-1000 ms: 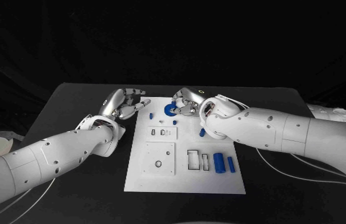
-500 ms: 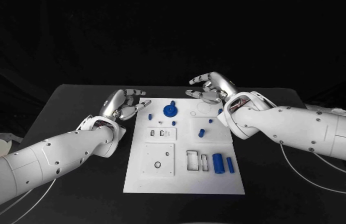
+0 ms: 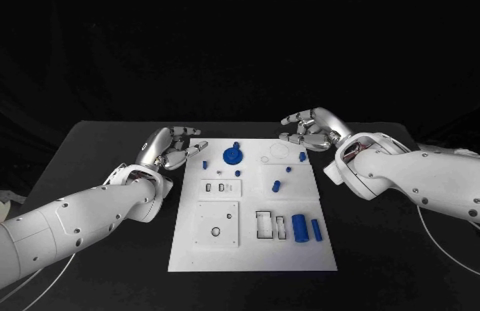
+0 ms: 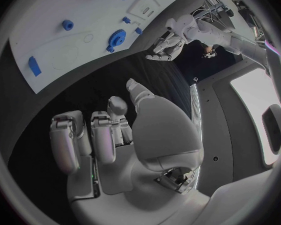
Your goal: Assemble the parts on the task board
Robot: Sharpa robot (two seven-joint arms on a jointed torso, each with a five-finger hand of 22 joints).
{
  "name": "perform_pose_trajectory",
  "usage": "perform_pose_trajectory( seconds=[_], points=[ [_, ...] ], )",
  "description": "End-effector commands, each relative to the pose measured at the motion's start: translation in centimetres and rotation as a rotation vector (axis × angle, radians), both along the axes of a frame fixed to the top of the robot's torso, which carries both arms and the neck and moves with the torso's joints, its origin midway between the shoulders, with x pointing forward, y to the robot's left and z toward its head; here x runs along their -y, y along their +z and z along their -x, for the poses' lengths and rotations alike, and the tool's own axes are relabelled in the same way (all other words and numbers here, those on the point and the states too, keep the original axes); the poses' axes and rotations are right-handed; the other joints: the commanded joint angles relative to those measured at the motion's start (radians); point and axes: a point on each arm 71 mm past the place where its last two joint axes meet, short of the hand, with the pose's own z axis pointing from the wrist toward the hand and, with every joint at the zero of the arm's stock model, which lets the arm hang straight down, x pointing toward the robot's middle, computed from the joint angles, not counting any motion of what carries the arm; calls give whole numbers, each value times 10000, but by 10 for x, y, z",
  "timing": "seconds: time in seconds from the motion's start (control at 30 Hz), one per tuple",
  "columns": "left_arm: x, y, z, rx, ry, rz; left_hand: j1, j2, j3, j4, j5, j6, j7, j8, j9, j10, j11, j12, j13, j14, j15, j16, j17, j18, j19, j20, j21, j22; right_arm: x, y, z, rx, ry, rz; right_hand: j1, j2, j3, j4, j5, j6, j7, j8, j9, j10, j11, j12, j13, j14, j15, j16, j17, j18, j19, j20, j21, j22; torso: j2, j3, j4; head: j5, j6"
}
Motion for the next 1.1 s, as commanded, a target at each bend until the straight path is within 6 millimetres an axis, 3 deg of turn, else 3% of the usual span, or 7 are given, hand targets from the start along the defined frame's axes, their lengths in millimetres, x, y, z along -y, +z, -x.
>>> perform_pose_trajectory(
  seconds=[0.03,0.2,0.33,0.43,0.53,0.83,1.1],
  points=[
    [2,1,1,89,-125,51,15,79,27,-16,26,38,16,-49,-14,1057,34,25,2632,1042,47,25,2634,-146,1051,51,24,2634,3,-7,3,-612,539,462,242,-27,176,72,-58,-170,-3,-56,34,-1779,-12,-2734,-2181,1041,-93,41,2633,-67,1046,-115,45,2633,21,-10,19,-141,-18],
    [-2,3,1,108,-59,14,15,79,27,-16,26,38,16,-49,-14,1057,34,25,2632,1042,47,25,2634,-146,1051,51,24,2634,16,-12,3,-865,378,912,549,-150,344,156,-148,-246,-7,-23,96,-1681,41,-3895,-3352,1041,-53,41,2633,-67,1046,-86,45,2633,-8,-2,-38,-147,-90],
    [0,9,-2,227,-87,-12,15,79,27,-16,26,38,16,-49,-14,1057,34,25,2632,1042,47,25,2634,-146,1051,51,24,2634,26,-16,2,-1046,195,1280,613,-250,261,160,-187,-361,-75,-48,108,-1223,6,-3002,-2728,1041,-99,41,2633,-67,1046,-79,45,2633,-8,-9,-50,-214,-80],
    [3,16,-4,383,-189,-111,20,87,25,-17,26,36,16,-51,-15,1057,34,25,2632,1042,47,25,2634,-146,1051,51,24,2634,33,-19,1,-1131,50,1544,549,-257,-85,218,-210,-478,-159,-17,171,3077,-25,3241,2587,1041,-193,41,2633,-67,1046,-163,45,2633,-8,0,-33,-332,-99],
    [6,24,-8,587,-302,-246,20,88,25,-17,26,36,16,-51,-16,1057,34,25,2632,1042,47,25,2634,-146,1051,51,24,2634,40,-20,-1,-1181,-113,1784,352,-225,-358,324,-65,-425,-173,47,246,4977,-112,4661,3860,1041,-165,41,2633,-67,1046,-184,45,2633,-10,7,-23,-437,-112],
    [15,41,-19,1017,-405,-447,21,90,22,-17,26,30,18,-54,-17,1057,35,25,2632,1042,47,25,2634,-146,1051,51,24,2634,56,-24,-9,-1039,-464,2643,-19,-302,-649,381,670,-149,-267,229,397,4977,-238,4661,3860,1041,-285,41,2633,-67,1046,-290,45,2633,-9,5,-29,-634,-103],
    [19,42,-21,1088,-465,-491,24,93,20,-17,26,21,20,-59,-20,1057,36,25,2632,1042,47,25,2634,-146,1051,51,24,2634,65,-39,-17,-1204,-525,3619,261,-43,-354,149,900,-502,-429,184,395,4977,-356,4661,3860,1041,-464,41,2633,-67,1046,-444,45,2633,-9,4,-43,-742,-98]
  ],
)
